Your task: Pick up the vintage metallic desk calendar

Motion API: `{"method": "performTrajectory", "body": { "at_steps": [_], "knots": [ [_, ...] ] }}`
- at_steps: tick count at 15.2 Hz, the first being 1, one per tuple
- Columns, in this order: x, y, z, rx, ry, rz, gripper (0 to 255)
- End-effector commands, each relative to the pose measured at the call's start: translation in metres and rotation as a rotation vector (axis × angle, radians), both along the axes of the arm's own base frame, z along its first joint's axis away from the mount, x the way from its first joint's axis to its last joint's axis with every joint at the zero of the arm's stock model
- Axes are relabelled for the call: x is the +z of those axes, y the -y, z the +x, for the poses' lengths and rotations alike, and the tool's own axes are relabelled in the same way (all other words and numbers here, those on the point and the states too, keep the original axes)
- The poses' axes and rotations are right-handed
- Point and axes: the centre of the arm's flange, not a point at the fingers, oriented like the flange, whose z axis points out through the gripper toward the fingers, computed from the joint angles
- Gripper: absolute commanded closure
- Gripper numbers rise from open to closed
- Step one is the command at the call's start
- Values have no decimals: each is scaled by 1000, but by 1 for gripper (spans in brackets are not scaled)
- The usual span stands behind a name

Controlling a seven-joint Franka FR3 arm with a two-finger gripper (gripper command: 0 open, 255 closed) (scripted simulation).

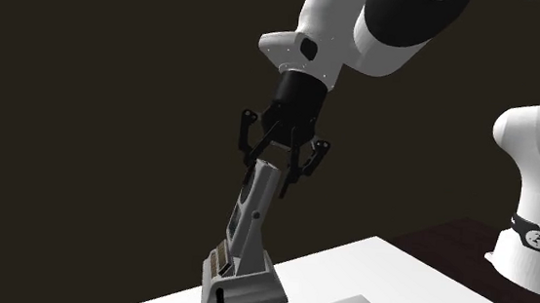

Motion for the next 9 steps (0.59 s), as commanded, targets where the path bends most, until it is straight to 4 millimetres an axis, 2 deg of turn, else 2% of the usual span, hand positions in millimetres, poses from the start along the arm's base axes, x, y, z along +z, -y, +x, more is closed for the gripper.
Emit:
{"method": "performTrajectory", "body": {
  "at_steps": [1,7,9],
  "knots": [
    [12,1,1,0,2,-1,255],
    [43,1,1,0,2,-1,255],
    [44,1,1,0,2,-1,255]
  ]
}}
